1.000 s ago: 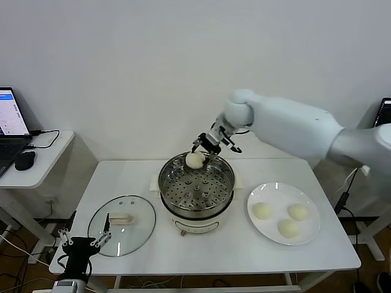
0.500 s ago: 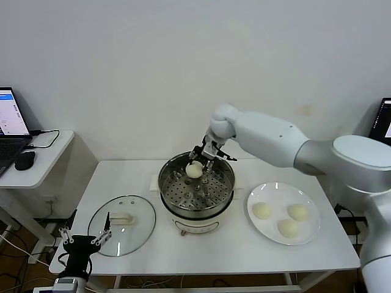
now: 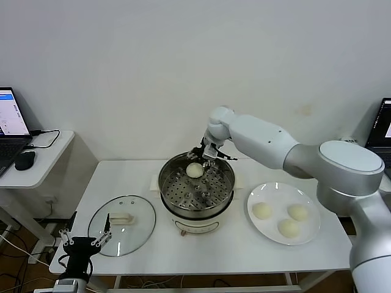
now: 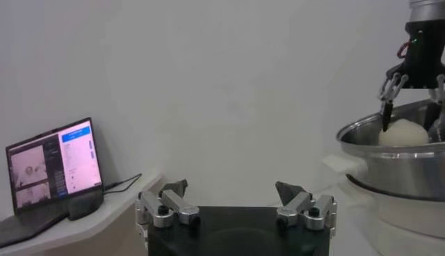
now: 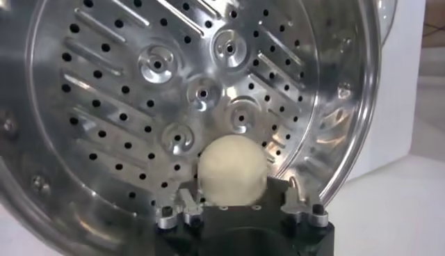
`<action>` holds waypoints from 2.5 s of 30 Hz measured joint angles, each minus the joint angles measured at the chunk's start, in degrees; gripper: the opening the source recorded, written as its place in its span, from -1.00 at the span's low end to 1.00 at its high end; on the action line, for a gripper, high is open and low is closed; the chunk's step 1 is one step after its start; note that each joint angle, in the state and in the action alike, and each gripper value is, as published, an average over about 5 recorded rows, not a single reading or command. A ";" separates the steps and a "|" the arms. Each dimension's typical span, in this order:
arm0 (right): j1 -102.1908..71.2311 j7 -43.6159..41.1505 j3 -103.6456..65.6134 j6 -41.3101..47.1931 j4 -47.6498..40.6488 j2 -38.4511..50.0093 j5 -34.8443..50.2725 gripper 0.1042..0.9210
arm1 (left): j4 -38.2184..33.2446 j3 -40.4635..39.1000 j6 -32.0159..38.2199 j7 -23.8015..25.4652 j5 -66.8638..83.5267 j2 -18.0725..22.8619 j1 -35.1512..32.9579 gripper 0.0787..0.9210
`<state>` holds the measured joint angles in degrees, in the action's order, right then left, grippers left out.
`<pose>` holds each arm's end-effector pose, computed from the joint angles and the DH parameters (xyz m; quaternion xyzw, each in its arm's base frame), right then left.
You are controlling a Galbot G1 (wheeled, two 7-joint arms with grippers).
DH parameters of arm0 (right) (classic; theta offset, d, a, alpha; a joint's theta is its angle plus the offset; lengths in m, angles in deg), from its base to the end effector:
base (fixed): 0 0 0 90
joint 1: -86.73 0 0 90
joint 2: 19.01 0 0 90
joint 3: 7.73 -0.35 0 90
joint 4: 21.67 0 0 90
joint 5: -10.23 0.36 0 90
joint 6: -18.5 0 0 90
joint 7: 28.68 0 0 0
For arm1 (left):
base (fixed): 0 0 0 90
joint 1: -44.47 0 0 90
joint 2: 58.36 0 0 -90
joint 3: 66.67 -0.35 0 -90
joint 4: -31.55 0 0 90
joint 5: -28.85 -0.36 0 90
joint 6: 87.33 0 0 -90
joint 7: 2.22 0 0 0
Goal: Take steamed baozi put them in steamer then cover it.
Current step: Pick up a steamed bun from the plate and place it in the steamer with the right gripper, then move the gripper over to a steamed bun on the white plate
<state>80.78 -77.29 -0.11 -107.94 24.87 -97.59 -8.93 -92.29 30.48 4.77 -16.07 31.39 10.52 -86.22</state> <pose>0.6301 0.1355 -0.1005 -0.6127 0.1914 -0.7658 0.0395 0.1428 0.0886 -0.2890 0.0553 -0.9851 -0.1623 0.0110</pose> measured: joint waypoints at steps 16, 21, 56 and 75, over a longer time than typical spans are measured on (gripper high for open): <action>14.08 -6.80 7.71 28.45 23.55 15.47 24.44 0.76 | -2.50 0.90 -0.05 0.12 0.21 -0.05 -1.62 0.77; 17.36 -7.33 9.36 40.11 32.54 24.44 30.05 0.76 | -3.25 0.59 -0.06 0.25 0.21 0.25 -1.89 0.77; -15.14 -12.30 -12.20 46.28 30.54 42.29 18.17 0.76 | -3.40 0.46 0.26 0.89 -0.70 1.99 -1.78 0.77; -23.36 -10.86 -16.94 44.89 22.30 33.85 12.81 0.74 | -1.48 0.40 0.26 0.87 -0.48 1.83 -0.50 0.77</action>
<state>57.42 -88.14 -17.05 -63.05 47.17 -63.74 3.89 -93.77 30.88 5.04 -15.20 30.92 12.35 -86.72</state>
